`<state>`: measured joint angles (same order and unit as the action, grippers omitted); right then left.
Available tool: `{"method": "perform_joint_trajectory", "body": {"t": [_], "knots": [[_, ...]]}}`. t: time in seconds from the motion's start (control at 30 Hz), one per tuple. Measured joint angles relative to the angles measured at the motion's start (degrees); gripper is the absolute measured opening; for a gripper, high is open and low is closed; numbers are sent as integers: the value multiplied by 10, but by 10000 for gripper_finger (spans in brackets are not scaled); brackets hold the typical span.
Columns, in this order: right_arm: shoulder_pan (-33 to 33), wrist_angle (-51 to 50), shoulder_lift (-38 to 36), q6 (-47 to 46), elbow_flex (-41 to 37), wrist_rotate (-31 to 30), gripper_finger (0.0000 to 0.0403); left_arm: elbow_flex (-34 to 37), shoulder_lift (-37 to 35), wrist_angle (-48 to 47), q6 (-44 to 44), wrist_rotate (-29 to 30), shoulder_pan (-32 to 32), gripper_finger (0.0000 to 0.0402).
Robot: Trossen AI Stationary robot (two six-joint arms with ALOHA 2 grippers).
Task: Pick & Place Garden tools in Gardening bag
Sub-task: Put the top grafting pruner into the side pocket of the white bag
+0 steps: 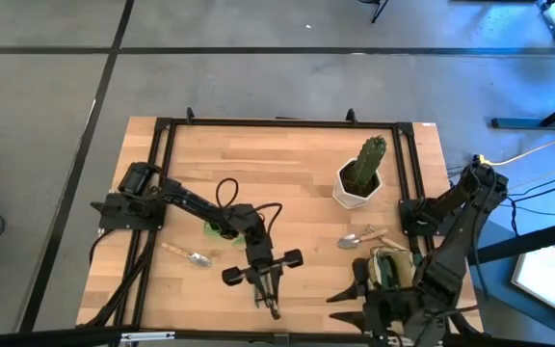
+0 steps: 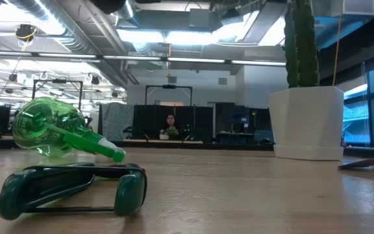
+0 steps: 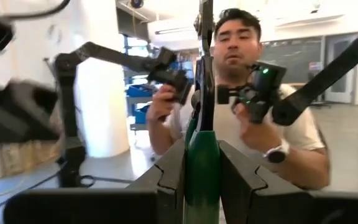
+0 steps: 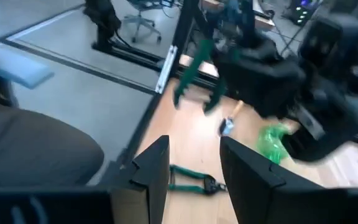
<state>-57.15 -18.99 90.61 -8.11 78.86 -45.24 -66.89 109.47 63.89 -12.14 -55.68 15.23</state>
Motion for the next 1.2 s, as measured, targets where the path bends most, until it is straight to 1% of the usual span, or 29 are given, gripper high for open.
{"method": "perform_joint_trajectory", "body": {"t": [0.07, 0.3, 0.4, 0.43, 0.6, 0.7, 0.8, 0.83, 0.9, 1.07, 1.1, 1.2], "knots": [[2, -3, 0, -15, -20, 0, 144, 0, 6, 24, -19, -6, 0, 58], [18, -3, -3, -125, -56, -7, 145, 0, 31, 21, -38, 33, -20, 58], [15, -15, -3, -142, -57, -6, 145, 0, 38, 23, -42, 35, -22, 58], [13, -23, -3, -148, -57, -3, 145, 0, 40, 24, -42, 35, -22, 58], [19, -31, -3, -184, -57, 54, 145, 0, 40, 24, -46, 42, -22, 58], [34, -34, -3, -187, -57, 63, 145, 0, 40, 24, -46, 42, -22, 58], [48, -34, -4, -247, -56, 69, 145, 0, 40, 24, -45, 48, -22, 58], [52, -37, -5, -254, -55, 77, 145, 0, 40, 24, -44, 49, -22, 58], [57, -37, -5, -247, -55, 107, 145, 0, 40, 24, -43, 50, -22, 58], [61, -16, -15, -180, -55, 190, 145, 0, 40, 24, -42, 48, -21, 58], [61, -17, -21, -171, -55, 200, 145, 0, 40, 24, -42, 47, -21, 58], [60, -15, -43, -152, -62, 201, 145, 0, 40, 23, -42, 43, -21, 58]]}}
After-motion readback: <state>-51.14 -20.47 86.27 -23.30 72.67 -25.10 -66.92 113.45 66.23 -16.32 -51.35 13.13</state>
